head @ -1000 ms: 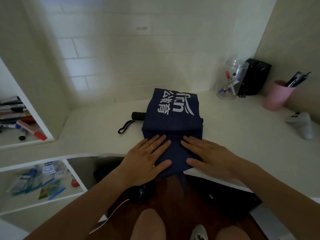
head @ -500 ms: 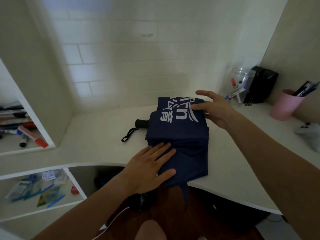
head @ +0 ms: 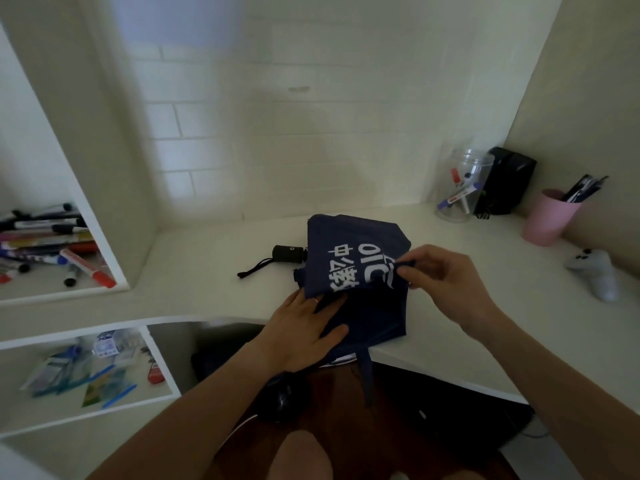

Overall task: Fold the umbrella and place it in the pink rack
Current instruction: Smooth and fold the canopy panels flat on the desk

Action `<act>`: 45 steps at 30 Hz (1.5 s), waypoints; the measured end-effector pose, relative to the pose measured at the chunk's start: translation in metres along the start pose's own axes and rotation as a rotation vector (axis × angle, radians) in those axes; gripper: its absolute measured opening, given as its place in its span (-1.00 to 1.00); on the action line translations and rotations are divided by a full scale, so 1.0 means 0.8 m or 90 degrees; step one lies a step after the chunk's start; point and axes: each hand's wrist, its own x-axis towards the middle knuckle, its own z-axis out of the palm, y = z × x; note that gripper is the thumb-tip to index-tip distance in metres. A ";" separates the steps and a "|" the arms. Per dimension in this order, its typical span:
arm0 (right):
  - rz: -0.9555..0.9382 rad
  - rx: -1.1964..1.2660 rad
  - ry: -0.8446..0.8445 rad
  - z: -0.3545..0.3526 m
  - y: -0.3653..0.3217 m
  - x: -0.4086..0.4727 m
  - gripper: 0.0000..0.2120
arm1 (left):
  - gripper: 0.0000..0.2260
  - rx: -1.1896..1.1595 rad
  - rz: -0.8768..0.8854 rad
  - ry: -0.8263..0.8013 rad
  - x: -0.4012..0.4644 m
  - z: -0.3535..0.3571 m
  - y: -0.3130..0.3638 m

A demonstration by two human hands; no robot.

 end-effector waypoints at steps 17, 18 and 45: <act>-0.179 -0.352 -0.030 0.016 0.051 -0.054 -0.61 | -0.85 -0.791 -0.424 0.009 0.029 -0.064 -0.013; -0.187 -0.373 -0.040 0.015 0.054 -0.055 -0.59 | -0.79 -0.844 -0.434 0.049 0.032 -0.065 -0.010; -0.348 -0.487 -0.086 -0.003 0.070 -0.060 -0.87 | -0.71 -0.623 -0.230 0.098 0.003 -0.048 -0.002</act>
